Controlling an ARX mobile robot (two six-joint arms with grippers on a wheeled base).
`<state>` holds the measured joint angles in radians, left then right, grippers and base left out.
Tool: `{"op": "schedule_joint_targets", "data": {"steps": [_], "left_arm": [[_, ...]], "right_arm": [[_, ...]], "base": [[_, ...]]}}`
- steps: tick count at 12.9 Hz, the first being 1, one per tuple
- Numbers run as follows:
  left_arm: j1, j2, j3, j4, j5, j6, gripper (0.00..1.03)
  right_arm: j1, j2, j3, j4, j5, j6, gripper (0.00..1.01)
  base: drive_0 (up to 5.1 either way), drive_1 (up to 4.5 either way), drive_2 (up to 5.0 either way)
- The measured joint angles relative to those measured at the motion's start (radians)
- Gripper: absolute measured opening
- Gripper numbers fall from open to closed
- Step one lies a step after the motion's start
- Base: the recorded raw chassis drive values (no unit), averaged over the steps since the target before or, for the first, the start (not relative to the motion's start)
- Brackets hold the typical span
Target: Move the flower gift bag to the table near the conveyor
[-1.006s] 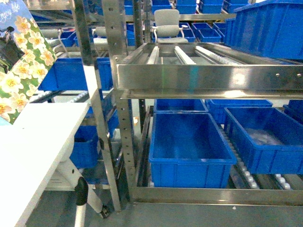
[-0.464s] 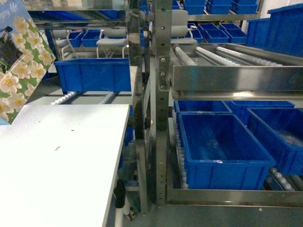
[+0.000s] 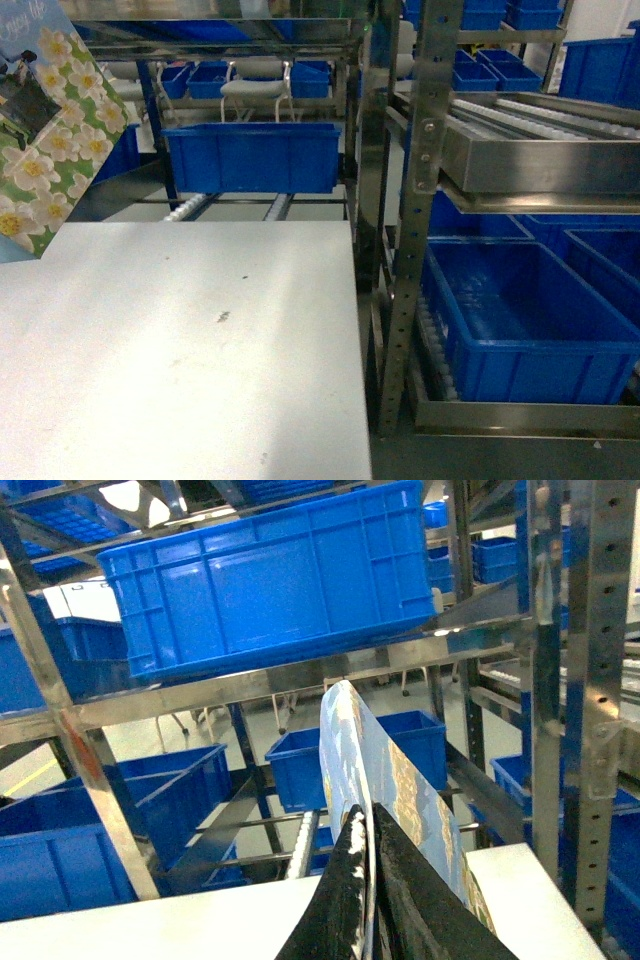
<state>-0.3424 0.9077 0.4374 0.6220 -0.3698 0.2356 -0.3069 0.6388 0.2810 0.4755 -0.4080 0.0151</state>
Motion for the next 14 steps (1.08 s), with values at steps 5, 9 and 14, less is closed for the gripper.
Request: {"op": "schedule_joint_targets", "data": {"steps": [5,9,14], "left_arm": [[-0.001,0.000,0.000,-0.001,0.000,0.000,0.02],[-0.001,0.000,0.000,0.001,0.000,0.000,0.02],[-0.001,0.000,0.000,0.000,0.000,0.000,0.02]], "right_arm": [[0.000,0.000,0.000,-0.003,0.000,0.000,0.02],[0.000,0.000,0.000,0.000,0.000,0.000,0.02],[0.000,0.000,0.000,0.000,0.000,0.000,0.02]], "base": [[-5.0,2.45,2.4],[-5.0,2.48,2.5],[-5.0,2.44,2.4]]}}
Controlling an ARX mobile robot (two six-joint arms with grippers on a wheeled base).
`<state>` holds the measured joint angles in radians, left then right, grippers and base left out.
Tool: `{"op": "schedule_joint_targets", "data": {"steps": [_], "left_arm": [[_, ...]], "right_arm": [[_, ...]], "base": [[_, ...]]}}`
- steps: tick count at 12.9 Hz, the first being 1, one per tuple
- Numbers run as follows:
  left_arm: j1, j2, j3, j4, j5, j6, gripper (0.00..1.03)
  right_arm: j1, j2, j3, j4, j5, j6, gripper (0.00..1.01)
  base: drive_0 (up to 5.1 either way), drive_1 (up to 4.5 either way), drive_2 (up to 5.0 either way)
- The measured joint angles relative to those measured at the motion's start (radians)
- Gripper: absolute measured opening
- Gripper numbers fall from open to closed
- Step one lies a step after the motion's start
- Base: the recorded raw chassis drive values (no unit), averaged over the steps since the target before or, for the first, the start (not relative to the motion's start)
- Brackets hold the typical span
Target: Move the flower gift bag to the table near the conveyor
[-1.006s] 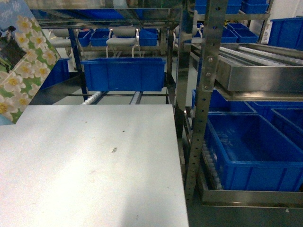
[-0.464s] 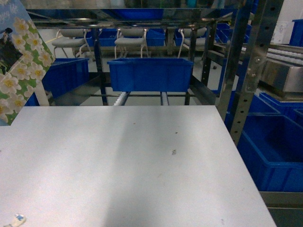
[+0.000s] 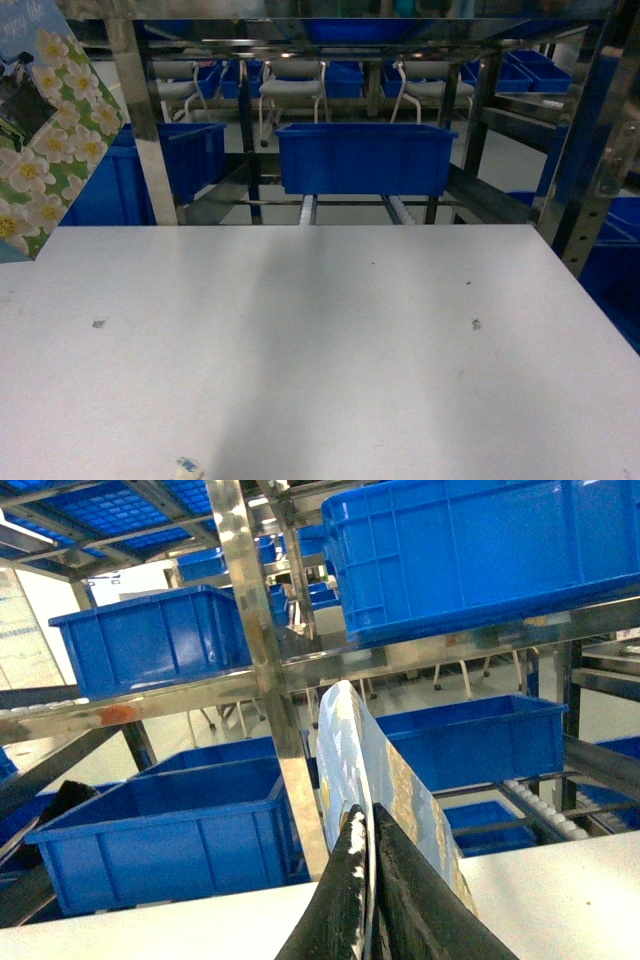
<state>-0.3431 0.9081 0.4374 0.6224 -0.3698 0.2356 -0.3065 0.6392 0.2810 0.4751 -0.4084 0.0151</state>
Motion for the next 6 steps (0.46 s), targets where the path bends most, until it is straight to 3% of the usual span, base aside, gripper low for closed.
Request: {"op": "schedule_joint_targets", "data": {"steps": [4,6], "left_arm": [[0.000,0.000,0.000,-0.001,0.000,0.000,0.02],[0.006,0.000,0.000,-0.001,-0.007,0.000,0.02]], "right_arm": [[0.000,0.000,0.000,-0.003,0.000,0.000,0.02],[0.000,-0.001,0.000,0.002,-0.006,0.000,0.02]], "base": [[-4.6,2.29,2.3],[0.0,0.00,0.0]]}}
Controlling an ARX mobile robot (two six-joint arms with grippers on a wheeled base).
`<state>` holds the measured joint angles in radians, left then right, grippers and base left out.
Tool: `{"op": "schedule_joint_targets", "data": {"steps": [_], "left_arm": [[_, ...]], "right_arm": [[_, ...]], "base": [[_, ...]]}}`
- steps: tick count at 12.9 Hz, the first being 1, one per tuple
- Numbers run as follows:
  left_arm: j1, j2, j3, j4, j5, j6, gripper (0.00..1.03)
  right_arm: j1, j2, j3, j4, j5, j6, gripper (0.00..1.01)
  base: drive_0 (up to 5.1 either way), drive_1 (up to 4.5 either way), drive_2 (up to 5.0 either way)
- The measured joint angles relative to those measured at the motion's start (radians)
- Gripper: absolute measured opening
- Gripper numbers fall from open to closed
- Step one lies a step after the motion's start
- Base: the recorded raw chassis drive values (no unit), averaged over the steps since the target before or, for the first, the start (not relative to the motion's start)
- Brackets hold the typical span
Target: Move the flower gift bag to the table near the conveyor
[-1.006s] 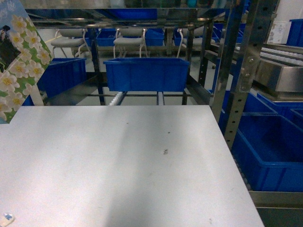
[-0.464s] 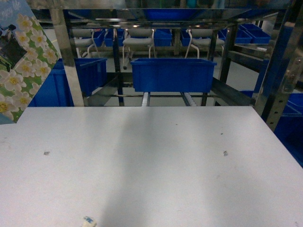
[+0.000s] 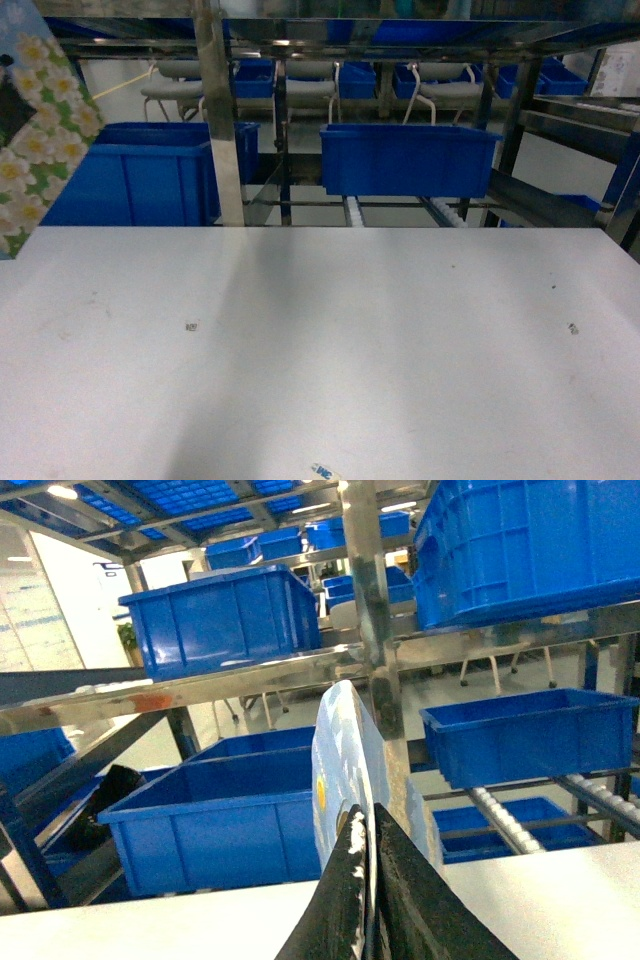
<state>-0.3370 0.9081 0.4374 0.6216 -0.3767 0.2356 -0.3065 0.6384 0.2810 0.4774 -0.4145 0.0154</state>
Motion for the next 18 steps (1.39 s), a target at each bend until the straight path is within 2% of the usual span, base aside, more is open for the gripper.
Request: {"op": "schedule_joint_targets", "data": {"steps": [5,13,15,18], "left_arm": [[-0.006,0.000,0.000,0.000,0.007,0.000,0.02],[-0.005,-0.002,0.000,0.000,0.004,0.000,0.02],[-0.005,0.007,0.000,0.001,0.005,0.000,0.02],[-0.006,0.002,0.000,-0.001,0.010,0.000,0.02]], "right_arm": [[0.000,0.001,0.000,-0.003,0.006,0.000,0.02],[0.000,0.002,0.000,-0.006,0.006,0.000,0.02],[0.000,0.003,0.000,0.000,0.006,0.000,0.02],[-0.001,0.001,0.000,-0.003,0.008,0.000,0.02]], "base": [[0.0,0.00,0.0],[0.0,4.30,-4.4],[0.0,0.00,0.0],[-3.2,2.50,0.5]]}}
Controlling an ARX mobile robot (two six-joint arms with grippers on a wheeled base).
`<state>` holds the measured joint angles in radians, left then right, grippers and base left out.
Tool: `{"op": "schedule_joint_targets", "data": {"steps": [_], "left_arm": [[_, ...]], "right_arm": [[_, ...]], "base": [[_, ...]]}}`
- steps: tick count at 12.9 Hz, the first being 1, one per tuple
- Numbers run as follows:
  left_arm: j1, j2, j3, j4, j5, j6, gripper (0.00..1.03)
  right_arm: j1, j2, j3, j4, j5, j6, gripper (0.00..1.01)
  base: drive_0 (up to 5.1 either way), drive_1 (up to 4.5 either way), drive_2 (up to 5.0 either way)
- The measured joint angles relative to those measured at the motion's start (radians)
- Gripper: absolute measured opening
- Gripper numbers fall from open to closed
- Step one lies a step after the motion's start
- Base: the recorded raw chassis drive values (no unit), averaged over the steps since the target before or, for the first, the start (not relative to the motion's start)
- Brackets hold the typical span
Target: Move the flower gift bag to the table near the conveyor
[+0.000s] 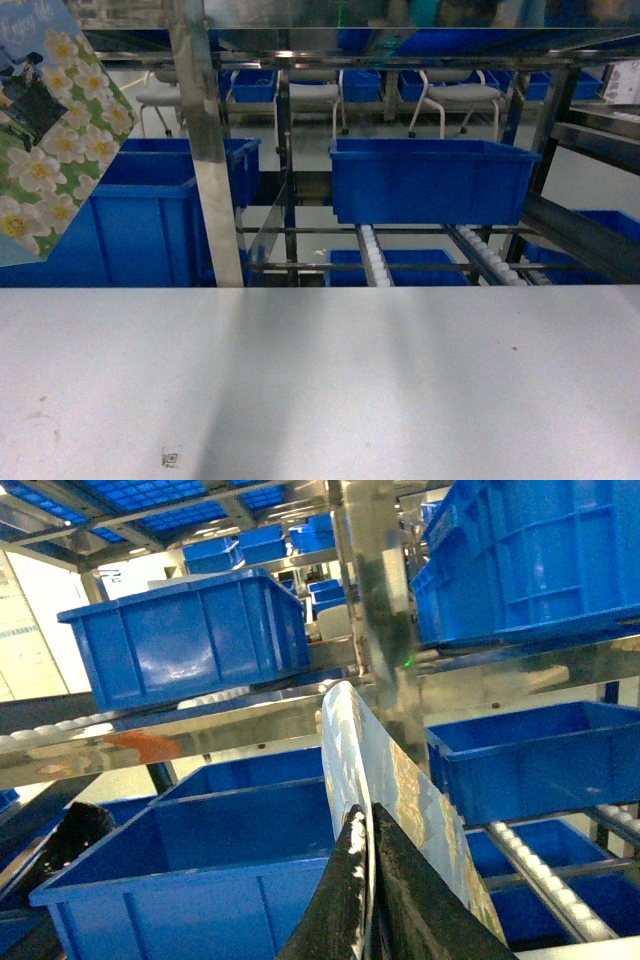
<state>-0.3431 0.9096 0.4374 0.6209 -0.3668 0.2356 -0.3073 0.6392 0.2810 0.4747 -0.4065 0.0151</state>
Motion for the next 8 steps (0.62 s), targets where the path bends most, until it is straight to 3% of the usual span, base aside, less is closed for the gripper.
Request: {"op": "schedule_joint_targets", "data": {"steps": [8], "left_arm": [[0.000,-0.002,0.000,0.001,0.000,0.000,0.02]], "right_arm": [[0.005,0.000,0.000,-0.001,-0.001,0.001,0.02]], "base": [[0.0,0.00,0.0]]}}
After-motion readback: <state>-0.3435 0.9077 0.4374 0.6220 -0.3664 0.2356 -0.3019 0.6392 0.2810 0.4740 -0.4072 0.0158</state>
